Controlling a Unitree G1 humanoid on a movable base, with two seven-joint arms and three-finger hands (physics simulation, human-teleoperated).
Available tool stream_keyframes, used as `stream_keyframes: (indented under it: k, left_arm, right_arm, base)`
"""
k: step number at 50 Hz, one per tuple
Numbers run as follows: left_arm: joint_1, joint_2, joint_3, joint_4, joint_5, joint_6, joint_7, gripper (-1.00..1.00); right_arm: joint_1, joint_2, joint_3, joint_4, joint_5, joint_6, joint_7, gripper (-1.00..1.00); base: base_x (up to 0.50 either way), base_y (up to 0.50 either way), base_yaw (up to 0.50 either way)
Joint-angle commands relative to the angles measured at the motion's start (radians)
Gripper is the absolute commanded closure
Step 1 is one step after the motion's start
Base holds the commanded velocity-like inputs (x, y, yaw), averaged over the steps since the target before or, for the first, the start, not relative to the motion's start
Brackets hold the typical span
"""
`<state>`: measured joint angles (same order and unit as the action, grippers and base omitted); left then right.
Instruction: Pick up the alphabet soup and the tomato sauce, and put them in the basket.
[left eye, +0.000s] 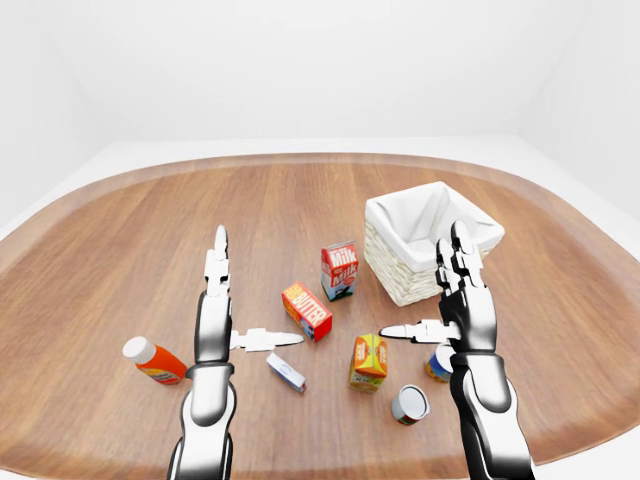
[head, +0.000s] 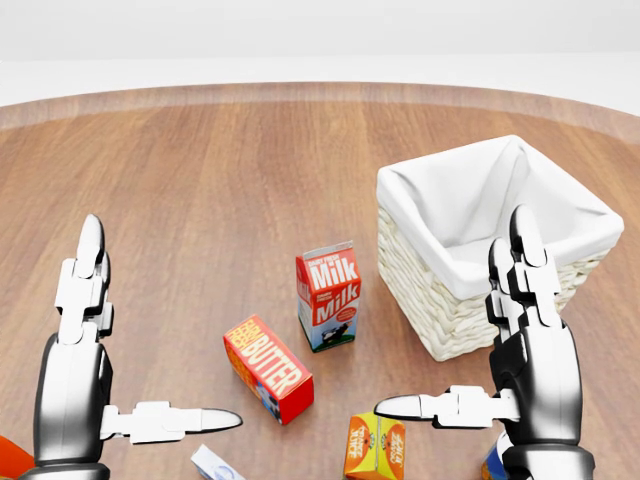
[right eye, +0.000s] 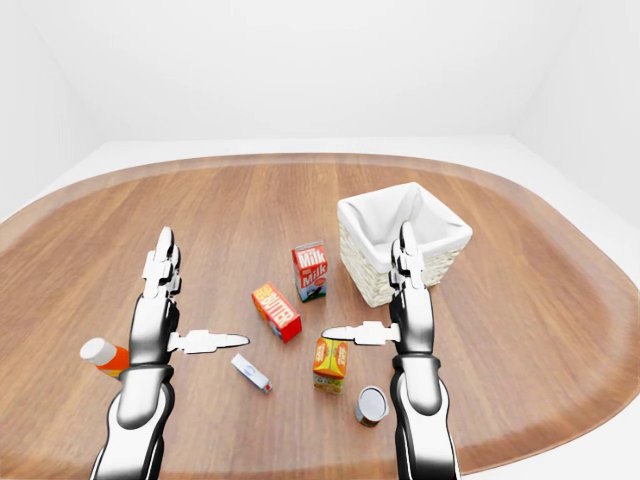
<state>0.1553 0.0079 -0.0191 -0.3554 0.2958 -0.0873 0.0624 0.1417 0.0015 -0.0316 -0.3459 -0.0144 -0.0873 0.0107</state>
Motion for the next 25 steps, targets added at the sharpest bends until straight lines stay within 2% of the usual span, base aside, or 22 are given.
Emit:
stream_keyframes:
  k: [1,17,25]
  left_arm:
    - [0.000,0.000,0.000,0.000,-0.001,0.000,-0.002,-1.00]
    - [-0.001,0.000,-0.002,0.003,-0.001,0.000,-0.003,-1.00]
    - [-0.002,0.000,-0.003,0.004,-0.002,0.000,-0.004,-1.00]
  right_arm:
    - [0.001,0.000,0.001,0.000,-0.001,0.000,0.001,-1.00]
    - [0.002,0.000,0.002,-0.001,0.003,0.000,0.003,-1.00]
    - [0.000,0.000,0.002,0.008,0.010,0.000,0.006,-1.00]
  base:
    - [0.21,0.00,0.00]
    - [0.21,0.00,0.00]
    - [0.00,0.00,0.00]
